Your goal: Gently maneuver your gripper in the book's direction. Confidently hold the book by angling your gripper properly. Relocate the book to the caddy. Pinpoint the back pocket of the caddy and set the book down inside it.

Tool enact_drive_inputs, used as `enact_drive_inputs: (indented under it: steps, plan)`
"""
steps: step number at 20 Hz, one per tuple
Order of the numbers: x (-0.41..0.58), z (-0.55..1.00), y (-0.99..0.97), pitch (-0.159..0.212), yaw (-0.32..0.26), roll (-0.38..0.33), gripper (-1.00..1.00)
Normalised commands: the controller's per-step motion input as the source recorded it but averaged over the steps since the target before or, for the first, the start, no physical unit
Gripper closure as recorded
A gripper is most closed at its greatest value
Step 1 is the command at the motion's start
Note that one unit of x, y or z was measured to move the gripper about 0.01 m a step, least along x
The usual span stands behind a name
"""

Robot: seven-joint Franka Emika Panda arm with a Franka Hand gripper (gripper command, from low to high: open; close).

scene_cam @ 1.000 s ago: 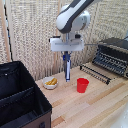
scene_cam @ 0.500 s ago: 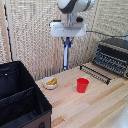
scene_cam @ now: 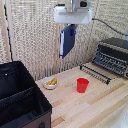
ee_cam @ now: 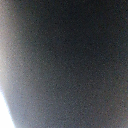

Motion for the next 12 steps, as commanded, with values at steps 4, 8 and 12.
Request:
enact_drive_inputs:
  steps: [4, 8, 12]
  plan:
    - [0.007, 0.27, 0.53, 0.000, -0.201, 0.016, 1.00]
    - [0.102, 0.17, 0.73, 0.009, -0.128, 0.008, 1.00]
    - [0.111, 0.17, 0.81, 0.003, -0.104, 0.001, 1.00]
